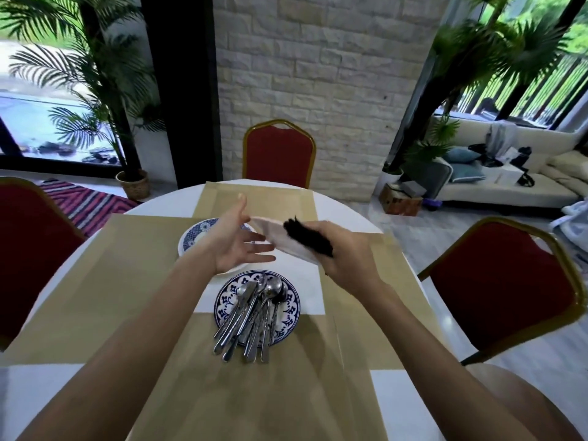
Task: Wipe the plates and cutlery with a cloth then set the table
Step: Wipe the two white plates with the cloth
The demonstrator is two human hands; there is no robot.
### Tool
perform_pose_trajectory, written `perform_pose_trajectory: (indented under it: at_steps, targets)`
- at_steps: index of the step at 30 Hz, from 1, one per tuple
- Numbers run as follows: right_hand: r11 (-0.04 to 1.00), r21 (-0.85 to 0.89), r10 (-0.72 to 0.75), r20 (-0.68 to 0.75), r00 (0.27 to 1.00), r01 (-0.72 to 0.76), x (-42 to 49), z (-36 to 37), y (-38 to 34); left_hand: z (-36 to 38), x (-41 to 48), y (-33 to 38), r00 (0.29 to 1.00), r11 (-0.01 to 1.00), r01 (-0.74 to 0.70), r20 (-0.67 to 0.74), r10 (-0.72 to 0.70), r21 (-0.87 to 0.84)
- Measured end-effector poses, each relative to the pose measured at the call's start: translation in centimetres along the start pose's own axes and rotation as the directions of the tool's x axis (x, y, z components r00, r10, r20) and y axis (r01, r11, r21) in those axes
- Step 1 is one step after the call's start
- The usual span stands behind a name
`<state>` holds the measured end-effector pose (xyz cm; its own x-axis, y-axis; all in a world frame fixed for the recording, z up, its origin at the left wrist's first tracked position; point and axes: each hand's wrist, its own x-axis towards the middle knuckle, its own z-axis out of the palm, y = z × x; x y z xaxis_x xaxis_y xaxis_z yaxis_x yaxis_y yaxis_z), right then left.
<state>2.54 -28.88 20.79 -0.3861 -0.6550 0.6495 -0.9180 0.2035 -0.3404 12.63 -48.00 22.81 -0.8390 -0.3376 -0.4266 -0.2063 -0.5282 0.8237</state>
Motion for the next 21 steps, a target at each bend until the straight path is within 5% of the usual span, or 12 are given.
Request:
perform_pose_trajectory:
  at_steps: [5, 9, 11, 14, 21]
  targets:
    - [0.878, -0.212, -0.433, 0.028, 0.901, 0.429, -1.2, 1.8, 0.0, 0.8, -0.8, -2.1, 0.989, 0.993, 0.004, -0.149, 0.015, 0.122]
    - [0.812, -0.247, -0.499, 0.174, 0.849, 0.528, -2.4, 2.4, 0.4, 0.2, 0.2, -4.4, 0.967, 0.974, -0.097, -0.211, 0.141, 0.204]
    - [0.880, -0.104, -0.401, 0.363, 0.841, 0.464, -3.1, 2.3, 0.9, -0.2, 0.3, -4.8, 0.940, 0.949, -0.183, -0.236, 0.246, 0.258]
    - [0.987, 0.037, -0.141, 0.642, 0.754, 0.153, -3.7, 0.9, 2.0, -0.9, 0.1, -5.0, 0.891, 0.861, -0.293, -0.208, 0.403, 0.415]
    - [0.935, -0.354, 0.274, 0.714, 0.644, -0.005, -1.4, 0.5, 6.4, -1.3, -0.1, -5.9, 0.899, 0.811, -0.354, -0.070, 0.432, 0.465]
